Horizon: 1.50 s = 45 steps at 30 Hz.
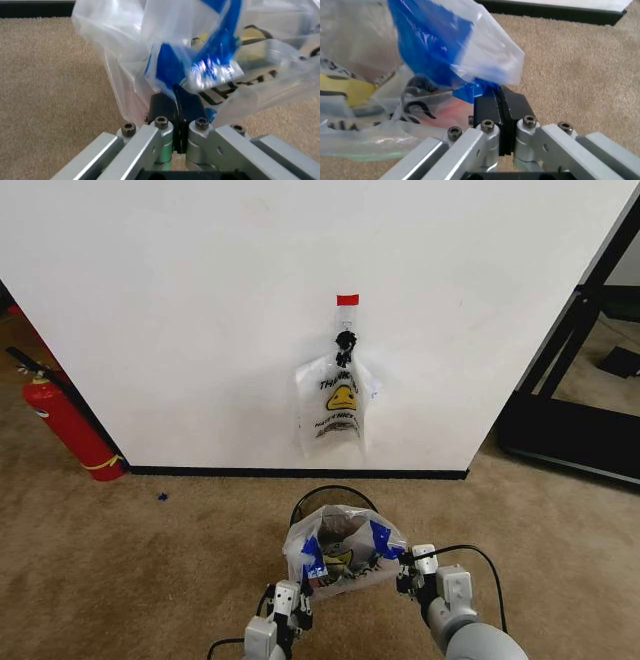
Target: Pick up the garbage bag from the wall and place it over the trash bin.
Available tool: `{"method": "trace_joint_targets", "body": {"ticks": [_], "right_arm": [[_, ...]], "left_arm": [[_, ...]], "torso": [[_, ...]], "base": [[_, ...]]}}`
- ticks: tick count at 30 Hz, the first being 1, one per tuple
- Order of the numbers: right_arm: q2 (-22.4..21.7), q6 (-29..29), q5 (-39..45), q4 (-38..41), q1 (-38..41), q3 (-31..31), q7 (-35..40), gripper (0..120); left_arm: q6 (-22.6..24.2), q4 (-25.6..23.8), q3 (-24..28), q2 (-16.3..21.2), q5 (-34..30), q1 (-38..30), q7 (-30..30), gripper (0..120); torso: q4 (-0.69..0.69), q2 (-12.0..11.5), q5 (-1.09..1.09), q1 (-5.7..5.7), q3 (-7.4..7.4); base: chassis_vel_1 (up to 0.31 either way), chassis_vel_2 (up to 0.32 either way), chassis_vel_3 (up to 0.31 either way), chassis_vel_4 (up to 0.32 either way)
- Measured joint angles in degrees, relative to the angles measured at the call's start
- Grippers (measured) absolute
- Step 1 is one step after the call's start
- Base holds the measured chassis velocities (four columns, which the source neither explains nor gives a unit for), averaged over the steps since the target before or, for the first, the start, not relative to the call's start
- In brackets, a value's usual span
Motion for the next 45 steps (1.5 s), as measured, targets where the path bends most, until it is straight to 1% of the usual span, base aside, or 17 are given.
{"method": "trace_joint_targets", "body": {"ticks": [4, 8, 14, 28, 45], "right_arm": [[0.45, -0.19, -0.01, -1.12, 0.36, -0.09, 0.09, 0], [0.69, -0.41, 0.02, -2.11, 0.82, -0.27, 0.23, 0], [0.77, -1.10, 0.51, -3.16, 1.86, -0.67, 0.68, 0], [0.60, -1.51, 1.74, -6.13, 4.75, -1.41, 1.01, 0], [1.99, -0.09, 1.18, -9.95, 8.19, -3.70, -0.01, 0]], "left_arm": [[0.00, 0.66, 0.17, -0.35, -0.55, -0.76, -0.05, 0], [-0.04, 0.72, -0.09, 0.59, -0.72, 0.00, 0.09, 0], [-0.03, 0.96, 0.03, 0.79, -0.64, -0.07, 0.26, 0], [-0.17, 4.09, 1.63, 0.61, 0.14, -2.45, 0.46, 0], [-1.02, 7.31, 2.93, -0.32, -0.34, -4.73, 0.25, 0]], "torso": [[0.00, 0.00, 0.00, 0.00, 0.00], [0.01, 0.00, 0.01, 0.00, 0.00], [0.01, 0.00, 0.01, 0.00, 0.00], [0.00, 0.00, 0.00, 0.00, 0.00], [0.01, 0.00, 0.00, 0.00, 0.00]], "base": [[0.000, 0.000, 0.000, 0.000], [0.000, 0.000, 0.000, 0.000], [0.000, 0.000, 0.000, 0.000], [0.000, 0.000, 0.000, 0.000], [0.000, 0.000, 0.000, 0.000]]}}
